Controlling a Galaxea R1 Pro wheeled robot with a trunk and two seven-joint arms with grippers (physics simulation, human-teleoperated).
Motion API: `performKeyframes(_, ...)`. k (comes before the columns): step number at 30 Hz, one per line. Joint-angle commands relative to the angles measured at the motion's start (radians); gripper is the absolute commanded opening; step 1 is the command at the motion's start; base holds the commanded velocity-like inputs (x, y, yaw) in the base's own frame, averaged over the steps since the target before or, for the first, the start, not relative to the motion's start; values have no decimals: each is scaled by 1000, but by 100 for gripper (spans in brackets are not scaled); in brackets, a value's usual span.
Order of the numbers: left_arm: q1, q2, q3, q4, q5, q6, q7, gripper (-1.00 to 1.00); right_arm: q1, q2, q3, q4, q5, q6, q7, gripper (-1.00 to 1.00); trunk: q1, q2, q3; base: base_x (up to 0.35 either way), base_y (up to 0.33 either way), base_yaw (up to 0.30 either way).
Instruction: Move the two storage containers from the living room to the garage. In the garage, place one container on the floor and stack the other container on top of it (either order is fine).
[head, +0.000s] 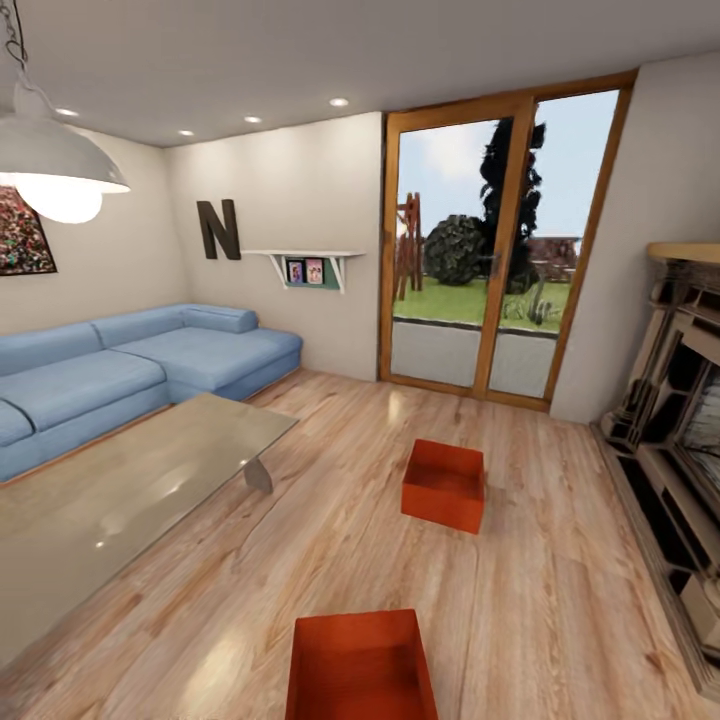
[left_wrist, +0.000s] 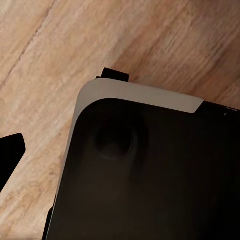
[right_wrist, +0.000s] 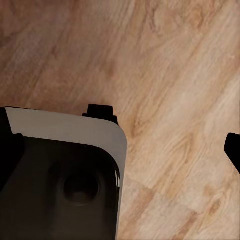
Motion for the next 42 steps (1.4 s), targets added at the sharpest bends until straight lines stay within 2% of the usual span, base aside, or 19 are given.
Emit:
performKeyframes(1,0,0,0,0,4,-2,1,100,-1,0,3,3,8,-5,-4,100,0,-1,-1,0,0,40)
performKeyframes(9,0,1,0,0,5,-2,1,100,-1,-1,3,3,8,-4,-5,100,0,-1,-1,0,-10,7)
performKeyframes(16,0,1,0,0,5,-2,1,100,-1,-1,3,3,7,-6,-5,100,0,-1,-1,0,-248,13)
performKeyframes(24,0,1,0,0,5,-2,1,100,-1,-3,3,1,9,-5,-5,100,0,-1,-1,0,-238,230)
performKeyframes(30,0,1,0,0,5,-2,1,100,-1,-3,3,1,9,-5,-4,100,0,-1,-1,0,-36,184)
performKeyframes(42,0,1,0,0,5,-2,1,100,-1,-3,3,1,8,-5,-5,100,0,-1,-1,0,-2,11)
